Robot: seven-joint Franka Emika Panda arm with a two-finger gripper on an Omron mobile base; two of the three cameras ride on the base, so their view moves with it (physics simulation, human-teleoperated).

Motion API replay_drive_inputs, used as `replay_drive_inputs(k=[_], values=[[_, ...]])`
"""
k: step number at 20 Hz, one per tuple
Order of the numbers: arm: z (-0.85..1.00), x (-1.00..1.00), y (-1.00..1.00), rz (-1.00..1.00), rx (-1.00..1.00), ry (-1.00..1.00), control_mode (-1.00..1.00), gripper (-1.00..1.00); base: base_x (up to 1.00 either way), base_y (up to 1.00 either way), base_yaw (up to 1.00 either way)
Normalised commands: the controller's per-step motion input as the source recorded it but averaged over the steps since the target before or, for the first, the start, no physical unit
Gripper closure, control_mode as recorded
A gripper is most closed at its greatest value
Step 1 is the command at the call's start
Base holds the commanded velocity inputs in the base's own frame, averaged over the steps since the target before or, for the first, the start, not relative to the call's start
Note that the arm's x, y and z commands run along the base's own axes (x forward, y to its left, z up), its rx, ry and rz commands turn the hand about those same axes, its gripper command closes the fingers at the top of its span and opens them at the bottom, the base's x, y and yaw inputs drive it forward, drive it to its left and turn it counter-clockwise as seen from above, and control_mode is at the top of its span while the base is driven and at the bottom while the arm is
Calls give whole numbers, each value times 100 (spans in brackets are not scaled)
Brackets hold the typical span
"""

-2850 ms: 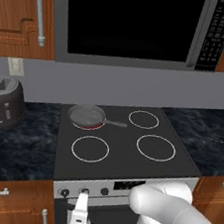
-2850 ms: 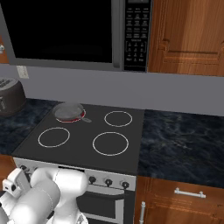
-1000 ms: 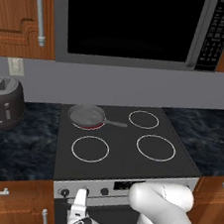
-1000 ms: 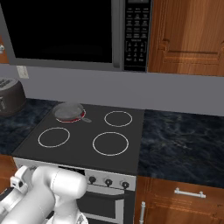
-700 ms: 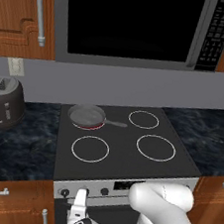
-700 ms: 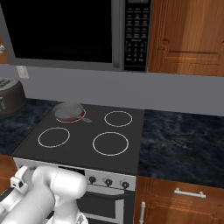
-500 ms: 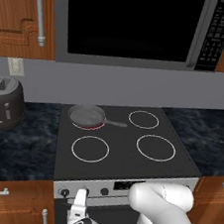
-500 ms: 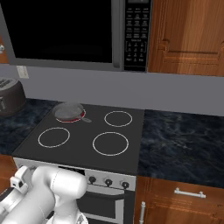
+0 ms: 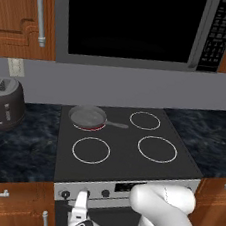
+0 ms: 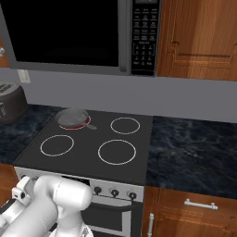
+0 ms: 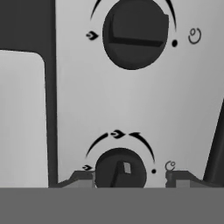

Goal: Turn off the rear left burner of the stove.

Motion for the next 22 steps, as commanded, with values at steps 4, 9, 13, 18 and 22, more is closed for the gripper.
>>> replay_drive_inputs(k=[4,9,13,18,22], values=[[-19,11,0,0,0,0,-100,-100,0,0,0],[-8,6,0,0,0,0,-100,-100,0,0,0],[0,12,0,0,0,0,-100,-100,0,0,0],[0,17,0,0,-1,0,-100,-100,0,0,0],[0,14,0,0,-3,0,-100,-100,0,0,0]])
